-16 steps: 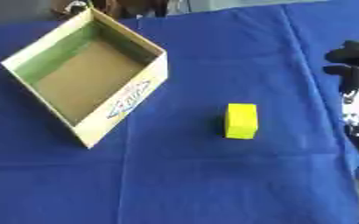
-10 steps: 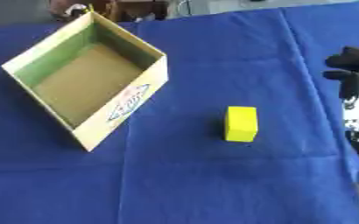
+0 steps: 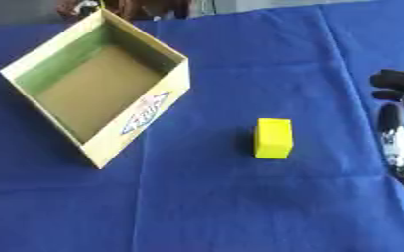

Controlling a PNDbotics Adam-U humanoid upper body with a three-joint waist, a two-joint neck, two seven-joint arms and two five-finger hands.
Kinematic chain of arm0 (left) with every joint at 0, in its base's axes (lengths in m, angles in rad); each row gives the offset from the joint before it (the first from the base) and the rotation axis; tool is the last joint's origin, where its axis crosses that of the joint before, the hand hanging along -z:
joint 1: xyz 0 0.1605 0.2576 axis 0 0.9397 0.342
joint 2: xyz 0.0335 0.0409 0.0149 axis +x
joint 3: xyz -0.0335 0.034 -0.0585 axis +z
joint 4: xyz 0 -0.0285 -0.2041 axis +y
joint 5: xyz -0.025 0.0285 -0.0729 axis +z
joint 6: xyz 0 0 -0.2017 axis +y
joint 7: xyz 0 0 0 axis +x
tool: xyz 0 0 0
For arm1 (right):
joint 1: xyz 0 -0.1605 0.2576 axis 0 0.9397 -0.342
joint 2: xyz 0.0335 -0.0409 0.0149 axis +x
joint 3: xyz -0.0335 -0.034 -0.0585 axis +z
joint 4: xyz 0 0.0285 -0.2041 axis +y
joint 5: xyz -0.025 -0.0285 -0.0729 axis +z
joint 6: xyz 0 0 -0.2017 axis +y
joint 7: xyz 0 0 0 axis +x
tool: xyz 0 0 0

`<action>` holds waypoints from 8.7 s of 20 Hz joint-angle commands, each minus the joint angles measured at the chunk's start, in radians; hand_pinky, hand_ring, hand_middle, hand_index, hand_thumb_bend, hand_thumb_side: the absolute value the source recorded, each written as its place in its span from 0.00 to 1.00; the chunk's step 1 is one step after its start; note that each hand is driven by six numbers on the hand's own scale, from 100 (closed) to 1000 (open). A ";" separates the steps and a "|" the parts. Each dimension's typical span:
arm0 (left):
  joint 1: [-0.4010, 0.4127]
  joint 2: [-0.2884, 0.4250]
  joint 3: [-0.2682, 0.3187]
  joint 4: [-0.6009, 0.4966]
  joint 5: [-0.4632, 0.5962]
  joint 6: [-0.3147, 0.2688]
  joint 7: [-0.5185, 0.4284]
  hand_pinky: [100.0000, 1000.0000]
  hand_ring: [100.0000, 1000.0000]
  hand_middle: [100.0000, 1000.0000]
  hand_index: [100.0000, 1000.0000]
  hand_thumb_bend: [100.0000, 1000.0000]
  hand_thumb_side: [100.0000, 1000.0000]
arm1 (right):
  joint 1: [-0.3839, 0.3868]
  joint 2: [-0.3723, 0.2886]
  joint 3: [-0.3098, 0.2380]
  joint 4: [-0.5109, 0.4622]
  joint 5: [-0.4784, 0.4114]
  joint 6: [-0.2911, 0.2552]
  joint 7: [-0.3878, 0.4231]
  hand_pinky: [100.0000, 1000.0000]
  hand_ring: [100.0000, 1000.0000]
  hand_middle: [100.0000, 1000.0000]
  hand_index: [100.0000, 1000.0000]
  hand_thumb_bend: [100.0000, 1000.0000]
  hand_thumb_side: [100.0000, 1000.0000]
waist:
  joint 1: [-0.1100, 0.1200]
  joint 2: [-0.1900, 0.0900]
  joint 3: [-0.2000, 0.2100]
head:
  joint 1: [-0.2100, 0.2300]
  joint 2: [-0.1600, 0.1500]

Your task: Pick up objects on the table and place them in the box.

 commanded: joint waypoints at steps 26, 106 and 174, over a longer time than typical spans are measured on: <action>0.007 0.026 -0.009 -0.013 0.001 0.006 -0.022 0.18 0.37 0.50 0.59 0.00 0.87 | -0.049 -0.617 0.068 -0.020 0.215 0.174 0.061 0.84 0.80 0.80 0.91 0.10 0.92 | -0.009 -0.014 0.006 | -0.047 -0.024; 0.019 0.020 -0.036 -0.013 0.022 0.020 -0.055 0.18 0.37 0.50 0.58 0.00 0.88 | -0.498 -0.430 0.375 -0.020 0.381 0.548 0.925 0.92 0.87 0.88 0.98 0.48 0.65 | -0.020 -0.028 0.033 | -0.142 -0.060; 0.014 0.002 -0.042 -0.013 0.014 0.024 -0.074 0.18 0.37 0.50 0.58 0.00 0.89 | -0.494 -0.426 0.359 0.012 0.375 0.643 0.633 0.36 0.38 0.32 0.44 0.00 0.35 | -0.020 0.021 0.061 | -0.160 -0.070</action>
